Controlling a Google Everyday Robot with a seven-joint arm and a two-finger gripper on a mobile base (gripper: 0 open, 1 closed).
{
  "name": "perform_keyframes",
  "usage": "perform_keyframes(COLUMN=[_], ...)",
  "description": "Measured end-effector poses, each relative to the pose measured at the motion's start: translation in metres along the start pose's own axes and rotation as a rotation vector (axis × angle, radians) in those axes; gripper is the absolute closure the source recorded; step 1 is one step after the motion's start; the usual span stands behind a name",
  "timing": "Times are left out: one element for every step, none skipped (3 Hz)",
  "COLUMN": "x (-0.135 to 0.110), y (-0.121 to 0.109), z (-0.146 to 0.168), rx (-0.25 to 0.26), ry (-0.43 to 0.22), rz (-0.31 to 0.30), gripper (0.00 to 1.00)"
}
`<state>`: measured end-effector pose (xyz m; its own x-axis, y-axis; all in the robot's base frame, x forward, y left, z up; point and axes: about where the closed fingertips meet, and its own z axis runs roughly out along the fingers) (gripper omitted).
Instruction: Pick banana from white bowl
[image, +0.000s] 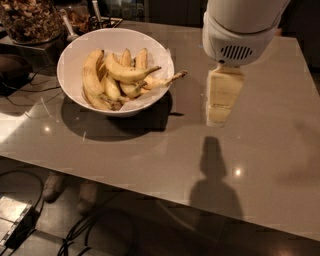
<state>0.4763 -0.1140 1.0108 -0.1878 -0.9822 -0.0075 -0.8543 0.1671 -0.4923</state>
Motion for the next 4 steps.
perform_keyframes(x=[-0.006,-0.041,-0.082,-0.108], y=[0.0,-0.005,-0.018,-0.024], z=[-0.01,-0.004,0.01,0.018], rx=[0.03,-0.033,-0.111,-0.162], ry=[-0.026,-0.09,-0.123,-0.197], rz=[-0.016,-0.054,-0.115,-0.173], gripper=[0.0,0.0,0.0,0.0])
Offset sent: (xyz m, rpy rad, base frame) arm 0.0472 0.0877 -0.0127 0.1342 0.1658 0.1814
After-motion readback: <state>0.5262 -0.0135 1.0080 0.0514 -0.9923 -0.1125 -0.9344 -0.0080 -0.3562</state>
